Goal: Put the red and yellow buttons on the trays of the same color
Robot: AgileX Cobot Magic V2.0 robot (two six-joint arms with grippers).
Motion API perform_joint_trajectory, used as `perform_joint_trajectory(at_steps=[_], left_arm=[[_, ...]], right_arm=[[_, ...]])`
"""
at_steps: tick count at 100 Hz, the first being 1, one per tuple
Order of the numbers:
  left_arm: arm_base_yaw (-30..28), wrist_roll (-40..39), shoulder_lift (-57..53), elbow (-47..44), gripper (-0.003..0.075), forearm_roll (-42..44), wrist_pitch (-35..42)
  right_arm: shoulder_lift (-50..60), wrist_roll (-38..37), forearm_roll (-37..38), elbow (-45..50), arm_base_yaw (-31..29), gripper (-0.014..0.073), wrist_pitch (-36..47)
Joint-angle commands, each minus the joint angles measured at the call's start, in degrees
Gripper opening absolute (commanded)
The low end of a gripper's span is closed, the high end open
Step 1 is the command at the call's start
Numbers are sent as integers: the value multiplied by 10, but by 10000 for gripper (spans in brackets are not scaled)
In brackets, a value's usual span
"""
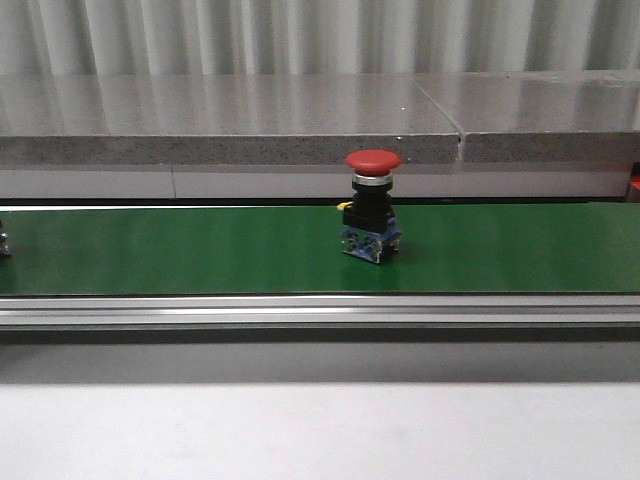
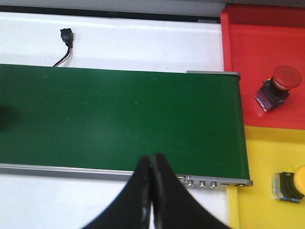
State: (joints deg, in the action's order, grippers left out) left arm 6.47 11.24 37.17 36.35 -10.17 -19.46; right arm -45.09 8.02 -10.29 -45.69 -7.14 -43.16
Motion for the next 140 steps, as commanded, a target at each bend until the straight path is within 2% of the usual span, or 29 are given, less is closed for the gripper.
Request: perform_joint_trajectory(at_steps=[1,21,28,38,50,58,70,94,118,140], left_arm=[[5,-1,-2,16,-20,-6,51],[5,-1,-2,16,-20,-6,51],[5,-1,-2,16,-20,-6,51],[5,-1,-2,16,-20,-6,51],[5,-1,-2,16,-20,-6,51],[5,-1,-2,16,-20,-6,51],[5,-1,-2,16,-20,-6,51],[5,-1,-2,16,-20,-6,51],[5,-1,-2,16,-20,-6,48],[5,-1,-2,16,-20,-6,48]], right_arm=[[4,3,-2,-13,2,-68,50],[-1,3,-2,-13,2,-58,46],[-2,3,-2,-13,2,1,46],[-2,3,-2,-13,2,192,45],[-2,3,-2,-13,2,528,35],[-2,3,-4,-13,2,668,28],[-13,8,-20,-21,2,642,29],[-98,93,-82,-54,35,642,7],[-215,99,-83,-75,101,642,4],[-306,99,-83,-109,149,642,34]])
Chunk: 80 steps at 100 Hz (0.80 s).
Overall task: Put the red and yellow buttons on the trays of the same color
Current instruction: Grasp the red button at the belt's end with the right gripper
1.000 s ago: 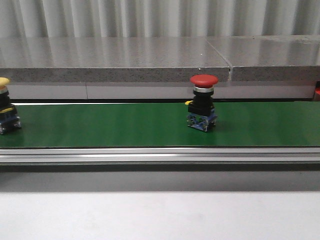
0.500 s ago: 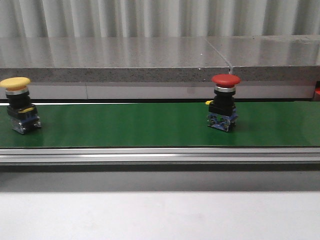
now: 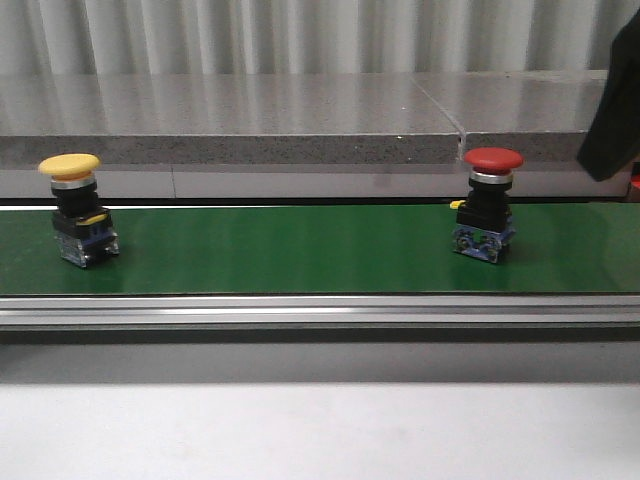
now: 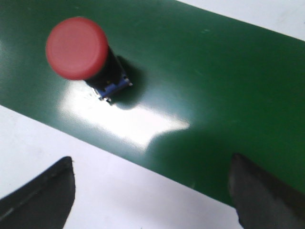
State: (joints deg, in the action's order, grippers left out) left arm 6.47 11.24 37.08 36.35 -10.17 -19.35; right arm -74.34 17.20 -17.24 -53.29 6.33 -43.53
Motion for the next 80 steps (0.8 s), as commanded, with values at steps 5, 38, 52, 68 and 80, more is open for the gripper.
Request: perform_joint_trajectory(at_steps=[5,38,52,68,80], left_arm=[[5,-1,-1,16,-20,-6,47],[5,-1,-1,16,-20,-6,47],[5,-1,-1,16,-20,-6,47],[5,-1,-1,16,-20,-6,41],[5,-1,-1,16,-20,-6,40]], right_arm=[[-30,7,-14,-45,22,642,45],[-121,7,-14,-118,34,627,53],[-138,7,-14,-127,34,463,43],[-138,7,-13,-130,32,202,21],[-138,7,-10,-149,24,169,-4]])
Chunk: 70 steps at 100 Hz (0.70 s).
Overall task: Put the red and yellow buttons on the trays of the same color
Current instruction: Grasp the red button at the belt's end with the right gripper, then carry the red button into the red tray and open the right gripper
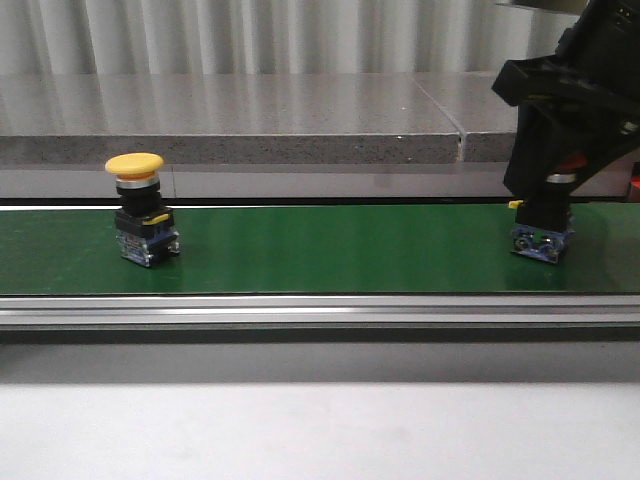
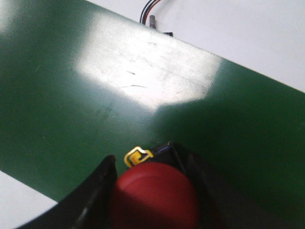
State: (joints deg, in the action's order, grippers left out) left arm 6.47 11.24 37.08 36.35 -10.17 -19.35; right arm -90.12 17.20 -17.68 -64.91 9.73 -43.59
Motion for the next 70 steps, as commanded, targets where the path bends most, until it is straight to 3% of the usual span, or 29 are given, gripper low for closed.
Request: perform_joint_trajectory(at_steps=[1,17,37,70], left_arm=[[5,-1,-1,16,-20,-6,40],[5,-1,-1,16,-20,-6,40],[5,-1,0,16,-20,-6,40],[5,-1,1,16,-20,-6,40]], right_arm=[[20,7,-5,-35,-11,169,-7],[20,7,3,-90,-53,169,-29],[6,7,7,-164,-157,169,-21],[-120,7,7,-311,-283,169,-15]])
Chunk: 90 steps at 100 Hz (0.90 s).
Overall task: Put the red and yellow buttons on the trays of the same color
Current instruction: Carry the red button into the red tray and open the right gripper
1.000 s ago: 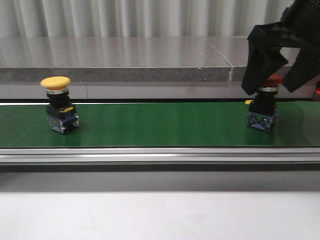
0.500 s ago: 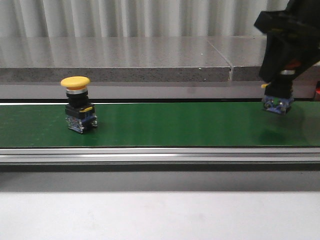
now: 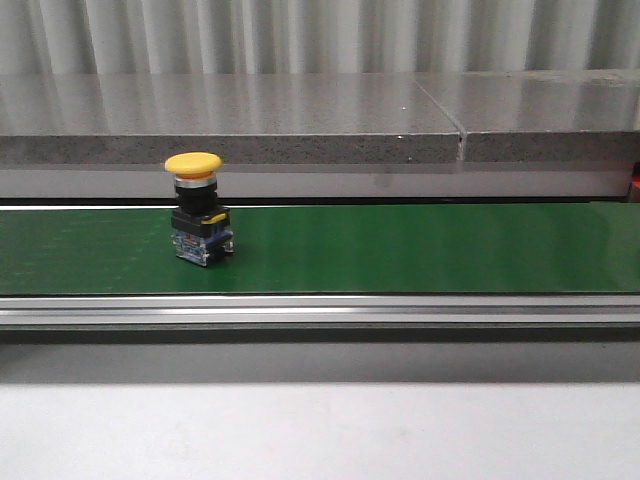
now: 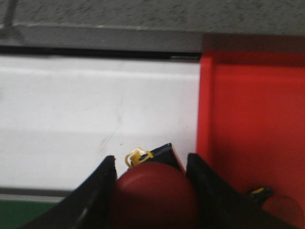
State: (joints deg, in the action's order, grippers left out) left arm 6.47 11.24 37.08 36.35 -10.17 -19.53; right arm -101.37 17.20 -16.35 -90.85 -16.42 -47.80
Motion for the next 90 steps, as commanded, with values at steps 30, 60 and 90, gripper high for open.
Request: perform_joint_trajectory(at_steps=[30,60,90], left_arm=[[5,-1,1,16,-20,-6,42],[5,-1,1,16,-20,-6,42],[5,-1,1,16,-20,-6,42]], right_arm=[[-124,7,-5,-131,-67,169,28],[-175,7,-5,-144,-72,173,60],[-189,7,-2,-144,-72,230,74]])
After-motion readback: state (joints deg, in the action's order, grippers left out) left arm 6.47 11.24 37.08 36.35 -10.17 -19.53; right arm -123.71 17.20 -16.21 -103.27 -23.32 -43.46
